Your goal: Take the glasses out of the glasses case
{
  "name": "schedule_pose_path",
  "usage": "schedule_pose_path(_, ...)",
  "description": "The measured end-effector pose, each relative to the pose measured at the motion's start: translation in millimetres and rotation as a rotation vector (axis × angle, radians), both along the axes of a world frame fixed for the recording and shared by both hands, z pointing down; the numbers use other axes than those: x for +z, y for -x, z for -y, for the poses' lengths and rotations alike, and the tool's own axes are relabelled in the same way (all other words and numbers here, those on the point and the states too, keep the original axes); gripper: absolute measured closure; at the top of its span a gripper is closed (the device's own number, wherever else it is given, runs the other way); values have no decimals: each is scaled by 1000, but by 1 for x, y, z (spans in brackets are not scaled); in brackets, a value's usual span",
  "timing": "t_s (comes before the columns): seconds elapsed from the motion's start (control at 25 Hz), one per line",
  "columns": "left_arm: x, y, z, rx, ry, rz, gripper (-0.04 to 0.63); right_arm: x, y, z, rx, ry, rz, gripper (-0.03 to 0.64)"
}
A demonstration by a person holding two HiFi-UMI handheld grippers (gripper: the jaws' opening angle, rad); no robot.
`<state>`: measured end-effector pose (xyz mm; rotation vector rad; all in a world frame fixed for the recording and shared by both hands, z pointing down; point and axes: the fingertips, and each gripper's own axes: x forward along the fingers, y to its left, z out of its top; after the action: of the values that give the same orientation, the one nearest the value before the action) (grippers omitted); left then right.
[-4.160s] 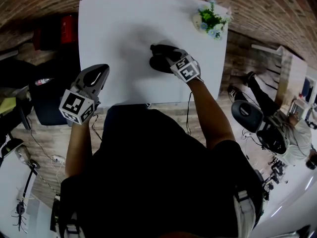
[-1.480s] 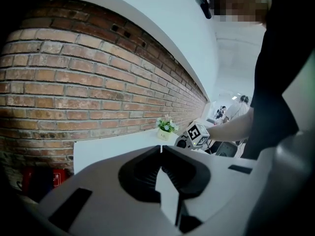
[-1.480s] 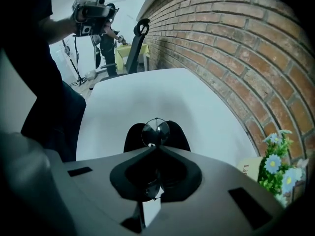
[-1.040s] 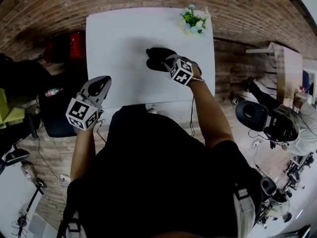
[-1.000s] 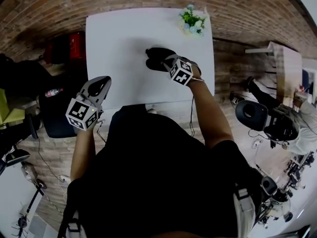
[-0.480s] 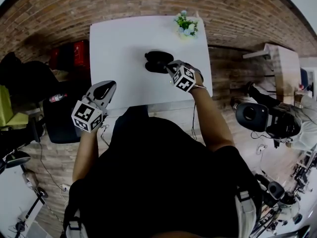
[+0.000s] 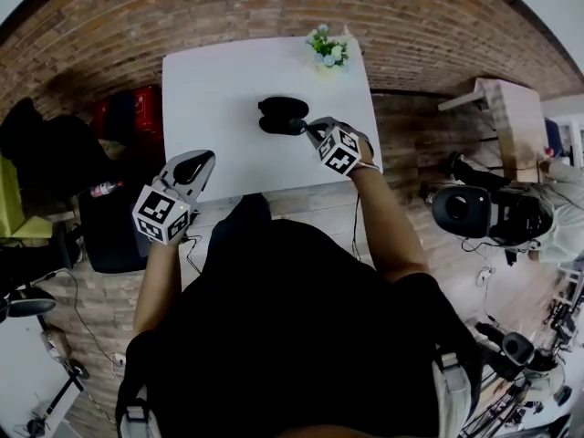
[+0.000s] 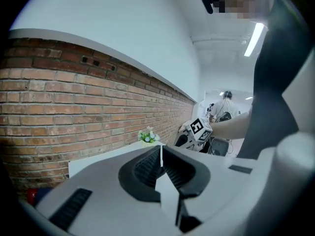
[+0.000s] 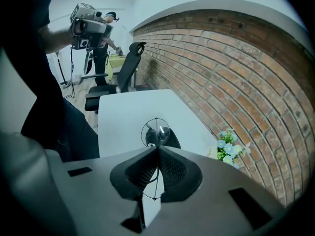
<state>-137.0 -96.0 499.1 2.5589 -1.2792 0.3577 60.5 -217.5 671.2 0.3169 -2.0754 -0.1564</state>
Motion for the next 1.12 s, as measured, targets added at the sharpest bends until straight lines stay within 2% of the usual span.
schedule_pose_path(0.72, -39, -38, -47, 78, -82, 36, 575, -72, -54, -51, 132, -101, 95, 592)
schedule_pose_path(1.12, -43, -61, -80, 105, -88, 45, 575, -106, -83, -90, 182, -140, 164, 592)
